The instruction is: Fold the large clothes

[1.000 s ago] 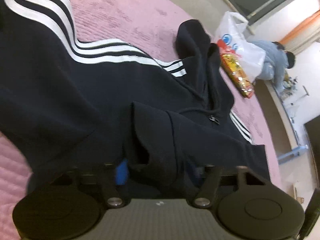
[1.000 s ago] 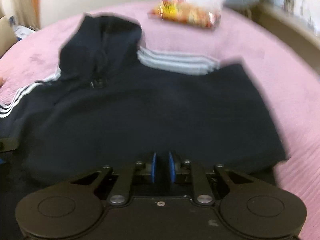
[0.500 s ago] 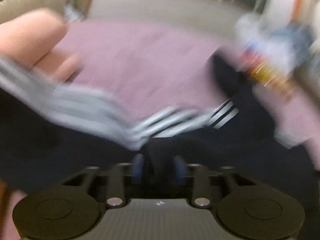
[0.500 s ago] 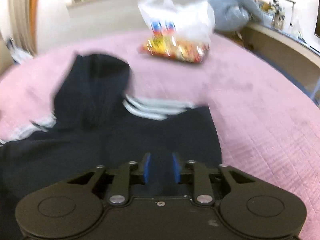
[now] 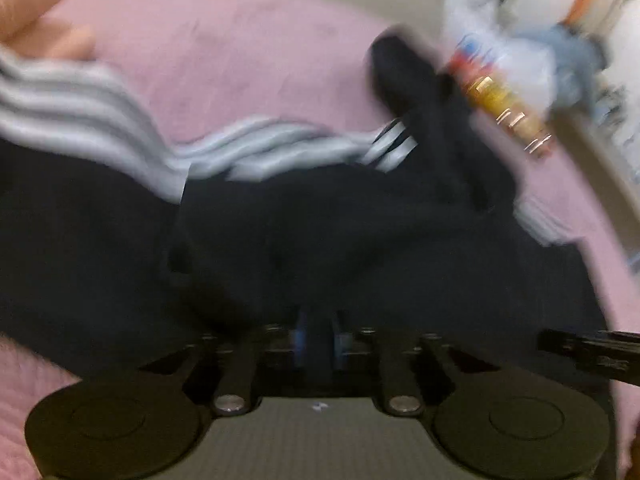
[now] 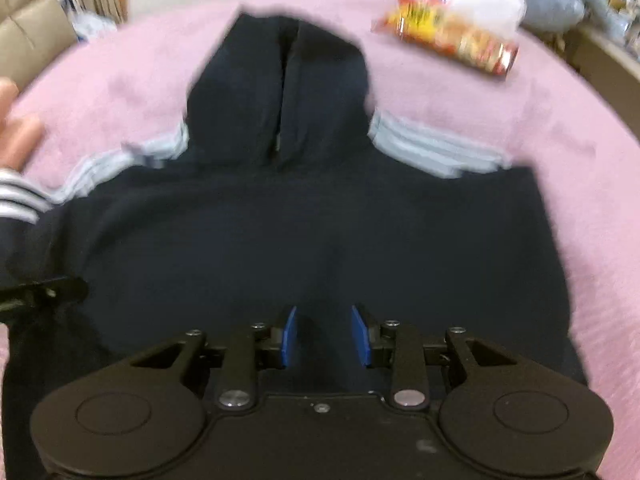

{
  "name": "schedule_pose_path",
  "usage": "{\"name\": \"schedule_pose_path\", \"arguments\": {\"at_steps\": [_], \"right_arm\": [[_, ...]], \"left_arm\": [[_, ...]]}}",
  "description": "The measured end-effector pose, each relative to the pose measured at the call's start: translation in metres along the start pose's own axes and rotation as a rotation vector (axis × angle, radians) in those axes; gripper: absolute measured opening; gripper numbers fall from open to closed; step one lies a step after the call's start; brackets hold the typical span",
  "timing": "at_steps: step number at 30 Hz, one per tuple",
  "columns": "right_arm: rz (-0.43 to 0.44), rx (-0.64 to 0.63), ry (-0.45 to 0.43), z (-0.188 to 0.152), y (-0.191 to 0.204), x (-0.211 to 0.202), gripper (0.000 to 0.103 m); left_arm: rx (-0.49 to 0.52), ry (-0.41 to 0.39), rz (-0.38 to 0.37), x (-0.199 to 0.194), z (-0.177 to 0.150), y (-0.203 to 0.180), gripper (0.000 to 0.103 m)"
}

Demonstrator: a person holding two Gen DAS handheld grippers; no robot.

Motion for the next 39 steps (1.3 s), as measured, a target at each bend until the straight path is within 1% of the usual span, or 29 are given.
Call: {"name": "schedule_pose_path", "arguments": {"at_steps": [1, 3, 4, 6, 7, 8, 10, 11, 13, 15, 17, 18, 20, 22, 23, 24, 26, 28, 30, 31, 32, 33, 34, 36, 39], "right_arm": [[0.008, 0.025, 0.052, -0.003, 0.000, 0.011, 0.037], [0.025, 0.056, 0.054, -0.004, -0.003, 0.012, 0.036], [0.027, 0.059, 0.062, -0.004, -0.004, 0.010, 0.036], [0.025, 0.057, 0.071, -0.002, -0.003, 0.008, 0.036], [0.021, 0.050, 0.064, -0.002, -0.002, 0.005, 0.036], [0.025, 0.046, 0.045, 0.000, 0.000, 0.001, 0.037], [0.057, 0.012, -0.015, -0.003, 0.010, -0.019, 0.037], [0.062, -0.013, -0.041, -0.006, 0.016, -0.030, 0.037], [0.058, -0.058, -0.058, -0.016, 0.030, -0.043, 0.037], [0.067, -0.085, -0.029, -0.032, 0.042, -0.044, 0.037], [0.079, -0.115, 0.014, -0.049, 0.055, -0.038, 0.037], [0.075, -0.133, 0.034, -0.057, 0.062, -0.034, 0.037], [0.068, -0.154, 0.075, -0.070, 0.071, -0.025, 0.038], [0.044, -0.178, 0.059, -0.076, 0.076, -0.024, 0.039], [0.033, -0.194, 0.057, -0.078, 0.078, -0.026, 0.040], [0.026, -0.201, 0.058, -0.078, 0.080, -0.025, 0.040], [0.024, -0.202, 0.064, -0.074, 0.081, -0.020, 0.040], [0.026, -0.210, 0.066, -0.073, 0.084, -0.020, 0.040], [0.032, -0.209, 0.067, -0.073, 0.084, -0.020, 0.040], [0.036, -0.208, 0.066, -0.073, 0.084, -0.021, 0.040], [0.038, -0.209, 0.064, -0.073, 0.084, -0.021, 0.040], [0.039, -0.209, 0.061, -0.073, 0.084, -0.021, 0.040], [0.042, -0.208, 0.057, -0.074, 0.084, -0.022, 0.040], [0.049, -0.204, 0.051, -0.074, 0.082, -0.026, 0.040], [0.083, -0.174, 0.017, -0.079, 0.076, -0.042, 0.040]], "left_arm": [[-0.013, -0.012, -0.017, 0.002, -0.002, 0.001, 0.010], [-0.064, -0.017, -0.061, -0.005, -0.002, 0.010, 0.010], [-0.084, -0.041, -0.077, -0.014, -0.001, 0.012, 0.011], [-0.097, -0.114, -0.094, -0.046, -0.001, 0.022, 0.011], [-0.099, -0.148, -0.085, -0.065, -0.003, 0.025, 0.015], [-0.102, -0.180, -0.059, -0.082, -0.007, 0.033, 0.023], [-0.112, -0.252, 0.006, -0.123, -0.014, 0.054, 0.029], [-0.121, -0.280, 0.033, -0.140, -0.015, 0.062, 0.031], [-0.157, -0.350, 0.122, -0.182, -0.017, 0.093, 0.035], [-0.204, -0.430, 0.214, -0.221, -0.011, 0.118, 0.039], [-0.293, -0.525, 0.326, -0.260, -0.004, 0.153, 0.053], [-0.331, -0.562, 0.360, -0.274, -0.001, 0.167, 0.057], [-0.428, -0.630, 0.431, -0.300, 0.008, 0.203, 0.076], [-0.490, -0.672, 0.468, -0.315, 0.016, 0.232, 0.078], [-0.515, -0.678, 0.463, -0.318, 0.022, 0.245, 0.078], [-0.540, -0.675, 0.436, -0.319, 0.026, 0.257, 0.078], [-0.615, -0.678, 0.358, -0.316, 0.034, 0.282, 0.078], [-0.667, -0.665, 0.269, -0.306, 0.043, 0.300, 0.078], [-0.693, -0.631, 0.188, -0.291, 0.057, 0.309, 0.074], [-0.698, -0.614, 0.171, -0.283, 0.060, 0.312, 0.062], [-0.678, -0.609, 0.185, -0.276, 0.064, 0.311, 0.035], [-0.649, -0.595, 0.214, -0.271, 0.068, 0.308, 0.021], [-0.611, -0.586, 0.228, -0.268, 0.070, 0.300, 0.012], [-0.527, -0.621, 0.255, -0.272, 0.070, 0.271, 0.011], [-0.379, -0.638, 0.229, -0.271, 0.065, 0.215, 0.011]]}}
Point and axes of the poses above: each gripper's, at about its wrist camera, not at the fingertips, and x roughly the way its jaws point, y to its left, z to its top, the point moved 5 cm from there along x, roughly the way its jaws point, and after that the axes turned 8 degrees about y, right-handed, at the moved point
